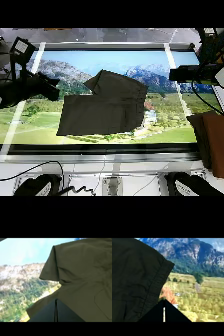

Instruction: Fold the clothes and pants, and hang the long-sleeved shirts on hangers.

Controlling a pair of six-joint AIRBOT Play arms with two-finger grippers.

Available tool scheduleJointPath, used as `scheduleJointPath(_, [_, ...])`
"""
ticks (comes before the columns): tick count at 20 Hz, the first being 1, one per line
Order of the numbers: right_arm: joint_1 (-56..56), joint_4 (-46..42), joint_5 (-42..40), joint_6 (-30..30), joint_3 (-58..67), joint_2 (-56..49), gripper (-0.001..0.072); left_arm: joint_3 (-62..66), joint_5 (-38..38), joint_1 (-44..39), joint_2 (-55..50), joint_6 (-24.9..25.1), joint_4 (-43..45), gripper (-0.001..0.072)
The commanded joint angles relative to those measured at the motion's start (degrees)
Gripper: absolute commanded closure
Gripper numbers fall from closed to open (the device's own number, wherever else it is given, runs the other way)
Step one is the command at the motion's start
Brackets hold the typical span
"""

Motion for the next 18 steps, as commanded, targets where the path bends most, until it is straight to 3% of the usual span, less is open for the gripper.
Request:
scheduleJointPath(1, [0.0, 0.0, 0.0, 0.0, 0.0, 0.0, 0.0684, 0.0, 0.0, 0.1, 0.0, 0.0, 0.0, 0.0701])
scheduleJointPath(14, [0.0, 0.2, -0.3, 0.0, 0.0, 0.0, 0.0684, 0.0, 0.0, 0.1, 0.0, 0.0, 0.0, 0.0701])
scheduleJointPath(18, [-2.4, -4.5, -0.5, -6.7, 0.0, -0.3, 0.0684, 0.0, 0.0, 0.1, 0.0, 0.0, 0.0, 0.0701])
